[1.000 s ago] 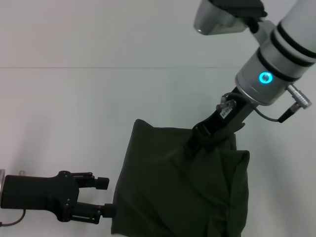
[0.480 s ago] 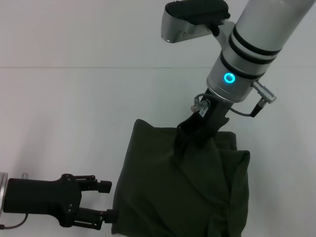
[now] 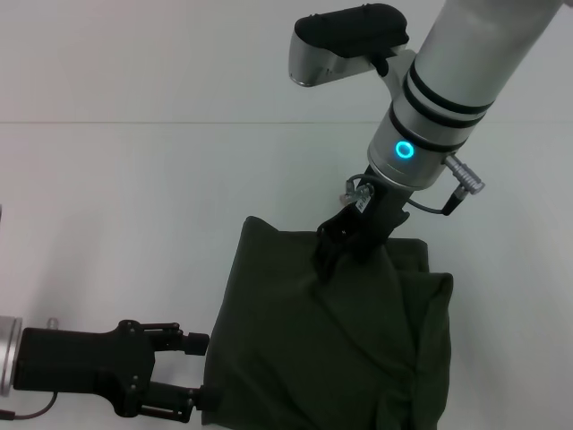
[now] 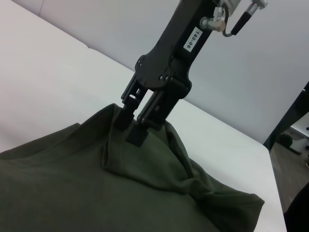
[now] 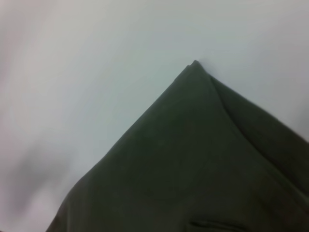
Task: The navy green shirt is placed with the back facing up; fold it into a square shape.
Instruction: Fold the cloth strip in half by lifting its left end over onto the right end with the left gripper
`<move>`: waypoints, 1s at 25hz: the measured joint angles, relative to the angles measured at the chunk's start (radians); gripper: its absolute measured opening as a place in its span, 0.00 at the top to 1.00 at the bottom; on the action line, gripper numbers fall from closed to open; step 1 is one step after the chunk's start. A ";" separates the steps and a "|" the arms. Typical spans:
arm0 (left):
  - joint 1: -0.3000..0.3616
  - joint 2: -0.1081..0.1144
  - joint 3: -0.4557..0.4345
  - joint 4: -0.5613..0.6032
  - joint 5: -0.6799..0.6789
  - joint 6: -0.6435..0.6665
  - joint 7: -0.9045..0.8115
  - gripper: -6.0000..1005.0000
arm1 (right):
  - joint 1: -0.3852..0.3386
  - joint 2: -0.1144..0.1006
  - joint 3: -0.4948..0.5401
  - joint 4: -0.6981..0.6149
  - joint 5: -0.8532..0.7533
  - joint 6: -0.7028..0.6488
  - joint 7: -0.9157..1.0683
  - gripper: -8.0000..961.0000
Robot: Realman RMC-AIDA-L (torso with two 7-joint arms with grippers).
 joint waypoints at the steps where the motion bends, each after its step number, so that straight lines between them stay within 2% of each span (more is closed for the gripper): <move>1: 0.000 0.000 0.000 0.000 0.000 0.000 0.000 0.13 | 0.000 0.000 0.000 0.000 0.000 0.000 0.000 0.40; 7: -0.002 0.000 -0.001 0.000 0.000 0.000 -0.002 0.13 | -0.013 -0.004 -0.002 -0.001 -0.002 0.012 -0.004 0.40; 12: -0.006 0.003 -0.007 -0.005 -0.005 0.011 -0.020 0.13 | -0.057 -0.004 0.005 -0.079 0.036 -0.004 -0.043 0.40; 19: -0.014 0.000 -0.012 -0.010 -0.017 0.012 -0.057 0.13 | -0.220 -0.009 0.038 -0.268 0.136 -0.030 -0.137 0.40; 25: -0.019 0.004 -0.024 -0.051 -0.070 0.012 -0.074 0.13 | -0.442 -0.015 0.211 -0.350 0.389 -0.045 -0.466 0.40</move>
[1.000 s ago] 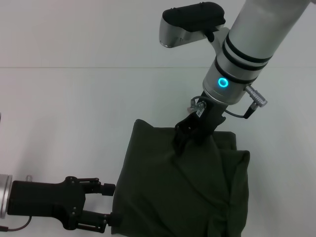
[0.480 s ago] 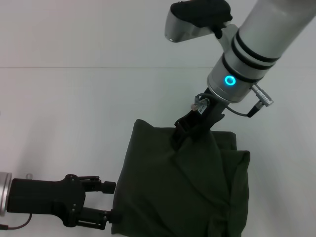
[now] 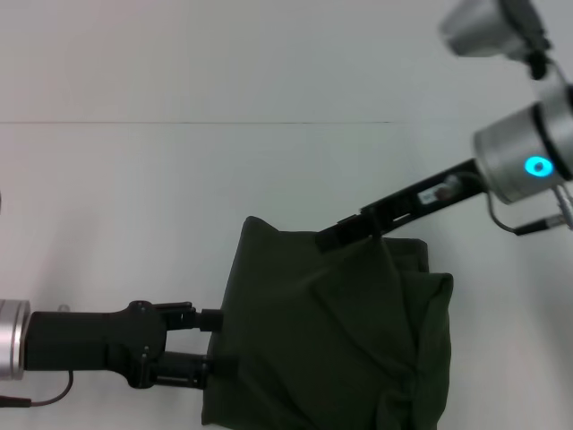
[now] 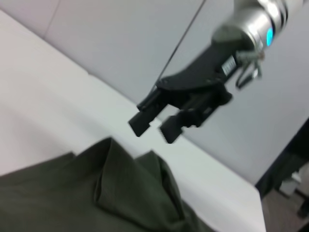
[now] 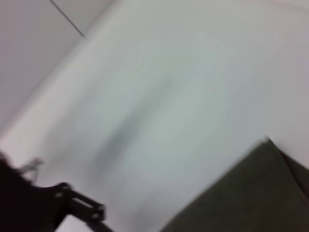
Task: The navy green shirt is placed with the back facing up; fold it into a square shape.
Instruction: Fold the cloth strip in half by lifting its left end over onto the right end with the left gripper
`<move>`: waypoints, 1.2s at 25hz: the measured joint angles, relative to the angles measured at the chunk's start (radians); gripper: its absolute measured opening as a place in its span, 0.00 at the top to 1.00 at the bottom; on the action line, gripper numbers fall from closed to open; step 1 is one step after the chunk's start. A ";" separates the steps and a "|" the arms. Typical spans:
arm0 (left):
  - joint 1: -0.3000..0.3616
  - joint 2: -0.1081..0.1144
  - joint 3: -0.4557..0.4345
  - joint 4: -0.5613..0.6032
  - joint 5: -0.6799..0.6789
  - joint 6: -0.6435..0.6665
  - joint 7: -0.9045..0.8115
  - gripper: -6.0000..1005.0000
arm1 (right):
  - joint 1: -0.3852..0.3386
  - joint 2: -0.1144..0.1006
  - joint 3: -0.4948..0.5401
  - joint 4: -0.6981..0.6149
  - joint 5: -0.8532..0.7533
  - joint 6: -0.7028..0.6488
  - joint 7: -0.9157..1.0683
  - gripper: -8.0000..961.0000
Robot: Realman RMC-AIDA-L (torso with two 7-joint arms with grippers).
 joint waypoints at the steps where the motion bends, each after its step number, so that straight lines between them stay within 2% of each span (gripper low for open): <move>1: -0.001 0.001 0.000 -0.006 -0.010 0.000 -0.004 0.13 | -0.027 -0.001 0.022 0.001 0.036 -0.005 -0.051 0.40; 3: -0.001 0.002 -0.002 -0.021 -0.032 -0.001 -0.013 0.13 | -0.094 -0.003 0.088 0.015 0.116 -0.032 -0.206 0.40; 8: 0.002 0.002 -0.011 -0.046 -0.044 -0.016 -0.013 0.13 | -0.209 -0.011 0.244 0.094 0.246 -0.137 -0.585 0.40; 11: 0.011 0.000 -0.022 -0.048 -0.044 -0.027 -0.005 0.13 | -0.258 -0.022 0.311 0.164 0.263 -0.183 -0.794 0.39; 13: 0.016 0.000 -0.032 -0.049 -0.045 -0.028 0.007 0.13 | -0.288 -0.036 0.347 0.229 0.264 -0.198 -0.918 0.38; 14: 0.018 0.000 -0.035 -0.049 -0.045 -0.028 0.011 0.13 | -0.312 -0.049 0.382 0.304 0.265 -0.204 -1.034 0.37; 15: 0.018 0.000 -0.037 -0.050 -0.045 -0.029 0.014 0.13 | -0.312 -0.049 0.382 0.304 0.265 -0.204 -1.034 0.35; 18: 0.019 -0.001 -0.037 -0.050 -0.044 -0.036 0.013 0.13 | -0.347 -0.062 0.432 0.409 0.265 -0.202 -1.221 0.32; 21: 0.020 -0.004 -0.037 -0.055 -0.044 -0.059 -0.015 0.13 | -0.384 -0.063 0.457 0.473 0.263 -0.186 -1.408 0.28; 22: 0.018 -0.004 -0.037 -0.061 -0.044 -0.068 -0.032 0.13 | -0.393 -0.062 0.459 0.483 0.262 -0.178 -1.445 0.27; 25: 0.002 0.000 -0.036 -0.075 -0.044 -0.079 -0.109 0.13 | -0.408 -0.056 0.449 0.492 0.250 -0.135 -1.490 0.06; 30: -0.046 0.002 -0.032 -0.069 -0.043 -0.072 -0.291 0.13 | -0.405 -0.052 0.447 0.493 0.209 -0.099 -1.508 0.04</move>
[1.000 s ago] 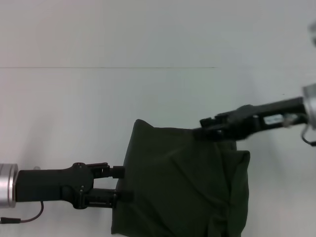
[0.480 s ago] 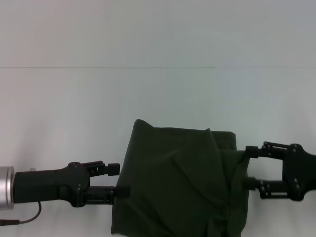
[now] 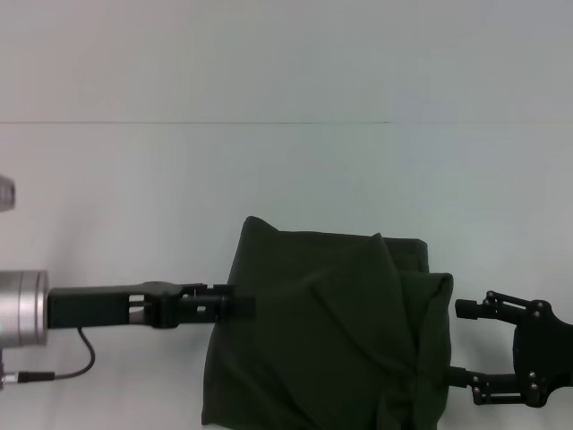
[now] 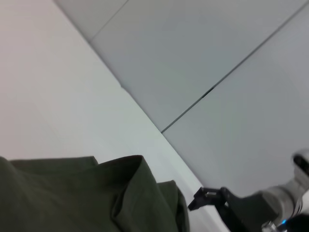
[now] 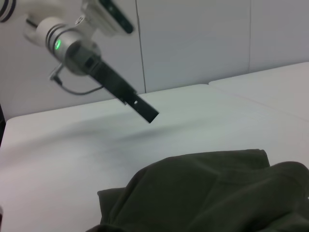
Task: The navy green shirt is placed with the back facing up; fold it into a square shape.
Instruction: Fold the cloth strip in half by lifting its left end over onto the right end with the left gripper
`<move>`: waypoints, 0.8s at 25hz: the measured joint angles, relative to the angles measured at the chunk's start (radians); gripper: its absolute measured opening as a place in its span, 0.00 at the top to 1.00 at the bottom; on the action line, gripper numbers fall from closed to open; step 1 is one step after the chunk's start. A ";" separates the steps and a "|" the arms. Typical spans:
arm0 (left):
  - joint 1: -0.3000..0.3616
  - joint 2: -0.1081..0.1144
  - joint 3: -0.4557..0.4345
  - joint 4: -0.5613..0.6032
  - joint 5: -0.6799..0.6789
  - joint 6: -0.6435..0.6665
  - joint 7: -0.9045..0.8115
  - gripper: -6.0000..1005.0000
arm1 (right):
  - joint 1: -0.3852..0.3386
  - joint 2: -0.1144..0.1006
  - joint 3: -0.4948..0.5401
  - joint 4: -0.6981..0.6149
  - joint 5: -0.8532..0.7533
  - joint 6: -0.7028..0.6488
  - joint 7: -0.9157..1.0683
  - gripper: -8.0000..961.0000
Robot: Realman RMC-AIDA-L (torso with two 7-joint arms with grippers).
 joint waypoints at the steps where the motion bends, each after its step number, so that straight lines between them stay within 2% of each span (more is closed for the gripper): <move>1: 0.000 0.000 0.000 0.000 0.000 0.000 0.000 0.13 | 0.000 0.000 0.000 0.000 0.000 0.000 -0.005 0.03; 2: -0.030 0.002 0.010 0.019 0.007 0.000 -0.120 0.13 | -0.001 0.000 0.001 -0.001 0.000 -0.002 -0.013 0.03; 8: -0.104 0.027 0.089 0.045 0.010 -0.055 -0.416 0.13 | -0.007 0.002 0.007 -0.004 0.000 -0.005 -0.029 0.03; 13: -0.165 0.026 0.180 0.048 0.018 -0.108 -0.531 0.13 | -0.010 0.002 0.004 -0.005 0.000 -0.006 -0.030 0.04; 20: -0.249 0.017 0.240 -0.001 0.035 -0.196 -0.567 0.13 | -0.021 0.000 0.001 -0.006 -0.003 -0.013 -0.041 0.04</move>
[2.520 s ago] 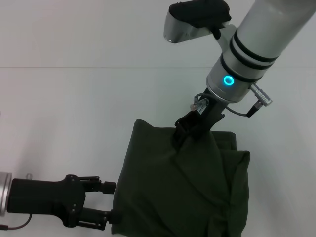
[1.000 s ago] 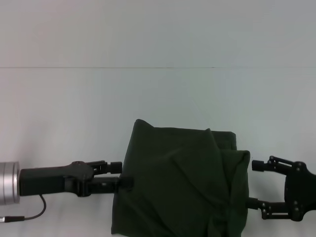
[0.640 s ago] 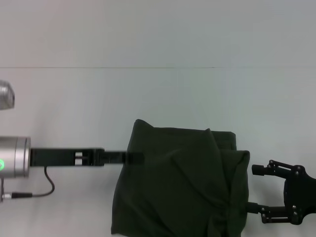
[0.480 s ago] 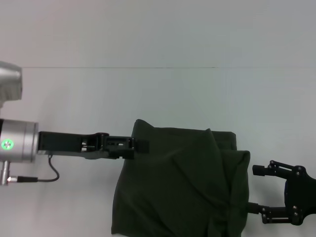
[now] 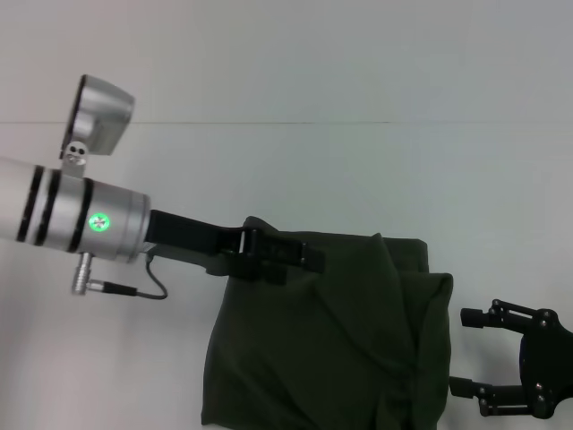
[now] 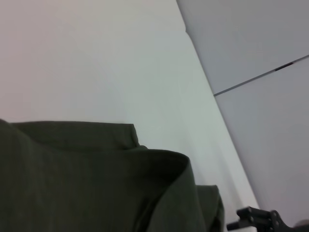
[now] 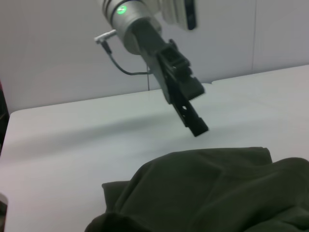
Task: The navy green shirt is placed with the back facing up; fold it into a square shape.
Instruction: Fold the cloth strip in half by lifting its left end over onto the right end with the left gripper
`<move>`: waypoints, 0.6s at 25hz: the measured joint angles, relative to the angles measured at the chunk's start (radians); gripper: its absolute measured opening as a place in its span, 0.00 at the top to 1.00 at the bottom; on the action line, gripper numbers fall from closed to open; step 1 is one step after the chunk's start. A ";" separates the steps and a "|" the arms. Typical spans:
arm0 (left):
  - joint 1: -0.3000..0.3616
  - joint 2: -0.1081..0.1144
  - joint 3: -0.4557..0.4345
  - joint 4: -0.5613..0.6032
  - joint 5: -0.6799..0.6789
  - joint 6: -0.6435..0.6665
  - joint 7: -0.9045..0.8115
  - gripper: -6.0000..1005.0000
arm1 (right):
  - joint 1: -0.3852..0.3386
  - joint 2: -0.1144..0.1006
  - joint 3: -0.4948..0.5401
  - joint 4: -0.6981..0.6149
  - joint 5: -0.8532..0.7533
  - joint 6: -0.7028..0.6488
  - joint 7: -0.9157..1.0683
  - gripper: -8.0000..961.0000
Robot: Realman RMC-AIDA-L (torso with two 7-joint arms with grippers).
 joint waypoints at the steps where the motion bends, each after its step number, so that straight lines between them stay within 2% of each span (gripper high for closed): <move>1: -0.018 -0.004 0.016 -0.017 0.000 -0.030 -0.001 0.13 | 0.000 0.000 0.000 0.000 -0.003 -0.002 -0.001 0.04; 6: -0.040 -0.014 0.052 -0.030 0.000 -0.080 -0.006 0.13 | -0.003 -0.001 0.001 -0.002 -0.009 -0.006 -0.002 0.04; 7: -0.054 -0.028 0.077 -0.035 0.000 -0.131 -0.010 0.13 | -0.004 -0.001 0.001 -0.002 -0.009 -0.006 -0.002 0.04; 15: -0.060 -0.046 0.091 -0.050 0.000 -0.210 -0.021 0.13 | -0.012 -0.006 0.001 -0.002 -0.011 -0.023 -0.002 0.04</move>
